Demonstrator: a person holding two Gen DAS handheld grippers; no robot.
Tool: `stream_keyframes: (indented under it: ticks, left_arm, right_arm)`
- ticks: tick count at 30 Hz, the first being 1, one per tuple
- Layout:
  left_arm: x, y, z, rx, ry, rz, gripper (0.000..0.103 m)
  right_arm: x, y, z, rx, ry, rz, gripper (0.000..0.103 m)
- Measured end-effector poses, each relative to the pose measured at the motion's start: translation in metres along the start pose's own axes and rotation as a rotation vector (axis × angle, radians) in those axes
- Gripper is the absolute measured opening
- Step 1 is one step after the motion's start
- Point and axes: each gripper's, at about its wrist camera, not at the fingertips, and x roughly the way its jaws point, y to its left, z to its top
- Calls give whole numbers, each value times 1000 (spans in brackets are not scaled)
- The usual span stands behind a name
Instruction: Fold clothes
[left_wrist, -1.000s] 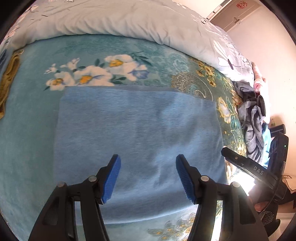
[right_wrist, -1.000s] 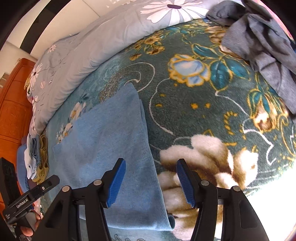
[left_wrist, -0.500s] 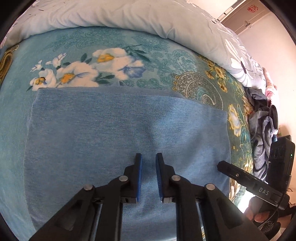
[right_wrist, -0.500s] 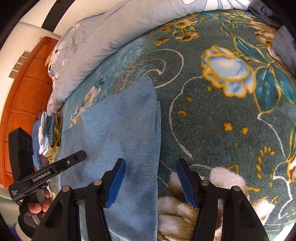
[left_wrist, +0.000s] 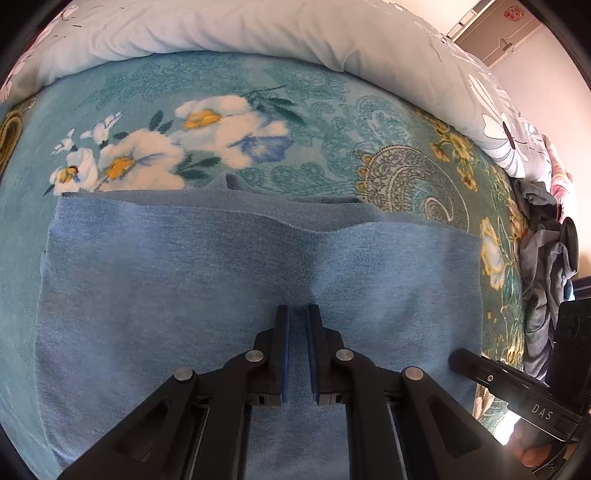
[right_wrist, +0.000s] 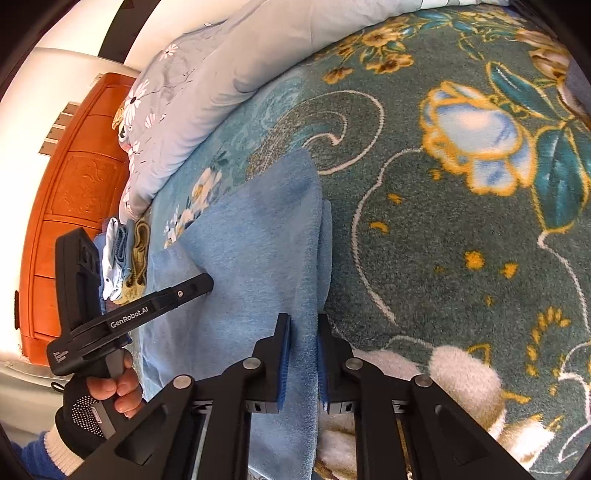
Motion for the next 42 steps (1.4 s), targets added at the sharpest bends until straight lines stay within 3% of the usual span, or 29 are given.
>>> stream_keyframes:
  ticks: [7, 16, 23, 32, 42]
  left_arm:
    - [-7, 0, 18, -3, -39, -12, 9]
    - [21, 4, 35, 29, 41, -27, 9]
    - [-28, 26, 15, 22, -10, -64, 9]
    - [-93, 103, -21, -48, -58, -26, 9]
    - [-136, 175, -34, -107, -115, -54, 9]
  right_arm:
    - [-3, 0, -1, 11, -4, -6, 14]
    - [-3, 5, -2, 35, -25, -45, 13]
    - [-13, 24, -4, 41, -48, -122, 11]
    - [-32, 88, -11, 1, -80, -274, 10]
    - [-19, 186, -13, -53, -66, -387, 10]
